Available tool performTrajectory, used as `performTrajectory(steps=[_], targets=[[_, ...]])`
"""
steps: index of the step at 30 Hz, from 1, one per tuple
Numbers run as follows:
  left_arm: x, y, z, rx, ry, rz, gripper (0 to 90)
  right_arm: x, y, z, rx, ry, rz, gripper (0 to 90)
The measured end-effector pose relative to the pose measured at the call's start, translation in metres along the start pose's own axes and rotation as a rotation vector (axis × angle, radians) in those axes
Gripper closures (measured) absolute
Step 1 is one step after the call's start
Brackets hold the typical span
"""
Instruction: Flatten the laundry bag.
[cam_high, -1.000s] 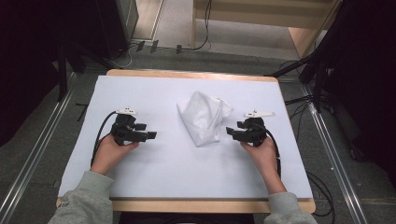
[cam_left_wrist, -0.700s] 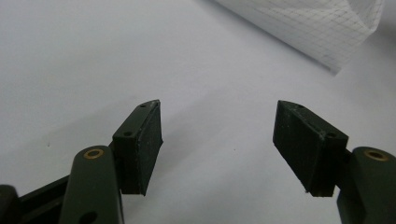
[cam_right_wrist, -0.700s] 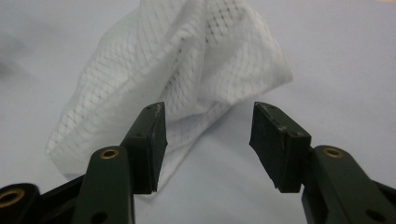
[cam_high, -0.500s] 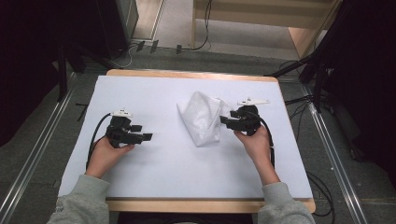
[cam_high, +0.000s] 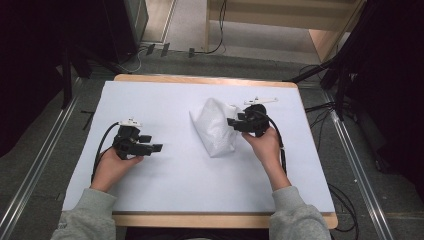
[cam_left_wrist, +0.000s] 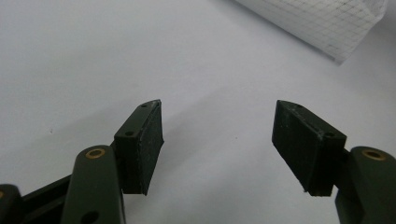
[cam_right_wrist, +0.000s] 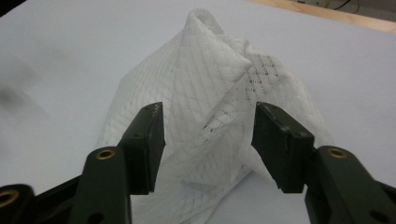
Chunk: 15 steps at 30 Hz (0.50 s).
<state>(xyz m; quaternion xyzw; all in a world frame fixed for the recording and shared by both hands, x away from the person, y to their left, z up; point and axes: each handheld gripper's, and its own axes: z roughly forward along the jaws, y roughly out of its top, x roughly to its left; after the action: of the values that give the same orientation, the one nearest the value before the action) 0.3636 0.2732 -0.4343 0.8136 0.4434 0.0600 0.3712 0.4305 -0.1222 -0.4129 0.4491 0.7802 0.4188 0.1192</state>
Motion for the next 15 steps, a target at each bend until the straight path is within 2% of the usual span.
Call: performTrajectory(steps=[1,2,3,4,5,8,15], targets=[[0.0,0.0,0.0,0.0,-0.001,0.002,34.6,0.0,0.0,0.0,0.0,0.0,0.0,54.5],[0.0,0.0,0.0,-0.001,0.0,0.002,34.7,-0.001,-0.001,0.005,0.014,0.01,0.003,65.6],[0.0,0.0,0.0,-0.001,0.0,0.003,34.7,-0.001,-0.001,0.005,0.014,0.01,0.003,65.6],[-0.001,0.0,0.0,-0.001,0.001,0.002,34.9,-0.002,-0.003,0.008,0.02,0.023,-0.004,76.6],[0.0,0.0,0.0,0.0,0.003,0.002,34.9,-0.002,-0.003,0.008,0.02,0.023,-0.004,76.6],[0.0,0.001,-0.001,0.002,0.007,-0.001,35.2,0.002,-0.003,0.01,0.017,0.054,-0.009,89.3],[0.003,0.001,-0.001,0.005,0.011,-0.001,35.3,0.017,0.003,0.006,-0.008,0.062,-0.051,89.6]])
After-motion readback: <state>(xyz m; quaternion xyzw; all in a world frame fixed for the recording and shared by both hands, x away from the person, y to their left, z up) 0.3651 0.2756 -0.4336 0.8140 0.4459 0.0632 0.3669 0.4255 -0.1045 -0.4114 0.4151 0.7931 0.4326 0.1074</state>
